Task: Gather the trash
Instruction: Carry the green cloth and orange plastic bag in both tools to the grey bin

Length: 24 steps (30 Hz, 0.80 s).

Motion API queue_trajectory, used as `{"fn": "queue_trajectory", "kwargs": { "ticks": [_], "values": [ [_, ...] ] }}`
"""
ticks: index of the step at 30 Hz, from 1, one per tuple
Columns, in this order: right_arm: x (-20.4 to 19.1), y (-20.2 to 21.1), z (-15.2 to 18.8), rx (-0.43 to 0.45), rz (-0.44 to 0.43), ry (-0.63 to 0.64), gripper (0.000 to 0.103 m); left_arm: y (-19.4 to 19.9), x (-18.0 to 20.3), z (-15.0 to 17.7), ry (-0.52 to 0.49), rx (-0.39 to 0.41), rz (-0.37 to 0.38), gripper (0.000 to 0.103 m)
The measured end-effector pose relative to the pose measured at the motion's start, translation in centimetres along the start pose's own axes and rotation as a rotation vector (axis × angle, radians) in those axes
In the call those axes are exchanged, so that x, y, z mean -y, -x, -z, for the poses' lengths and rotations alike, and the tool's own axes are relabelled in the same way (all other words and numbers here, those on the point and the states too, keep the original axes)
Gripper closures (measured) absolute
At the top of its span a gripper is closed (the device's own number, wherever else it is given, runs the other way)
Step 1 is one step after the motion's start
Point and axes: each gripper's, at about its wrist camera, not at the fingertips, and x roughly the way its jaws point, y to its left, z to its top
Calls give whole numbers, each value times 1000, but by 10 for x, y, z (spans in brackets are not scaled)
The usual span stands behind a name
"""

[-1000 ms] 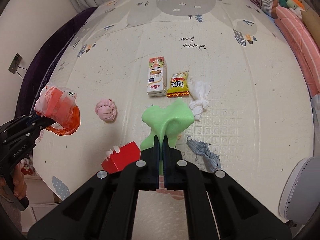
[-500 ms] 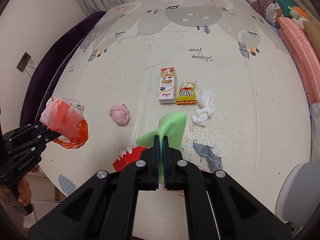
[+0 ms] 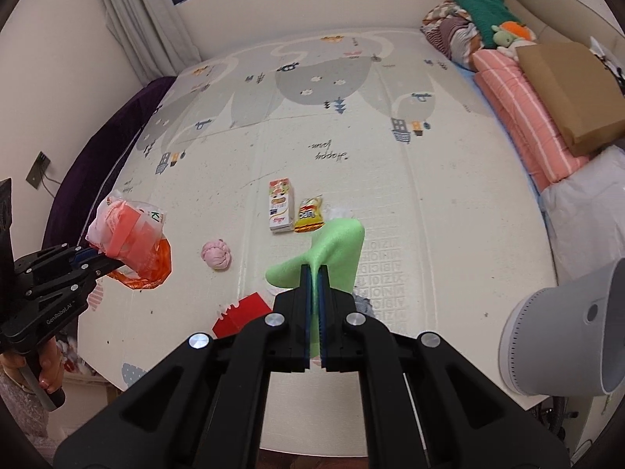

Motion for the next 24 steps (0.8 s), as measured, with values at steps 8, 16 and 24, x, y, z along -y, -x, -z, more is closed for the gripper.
{"fn": "queue_trajectory", "kwargs": {
  "ticks": [8, 16, 24],
  "values": [
    [86, 74, 29, 91, 85, -110, 100, 13, 92, -30, -127, 55, 76, 89],
    [215, 152, 67, 144, 162, -186, 100, 1, 222, -59, -188, 56, 149, 89],
    [346, 211, 107, 163, 253, -249, 100, -22, 369, -71, -286, 40, 249, 89]
  ]
}}
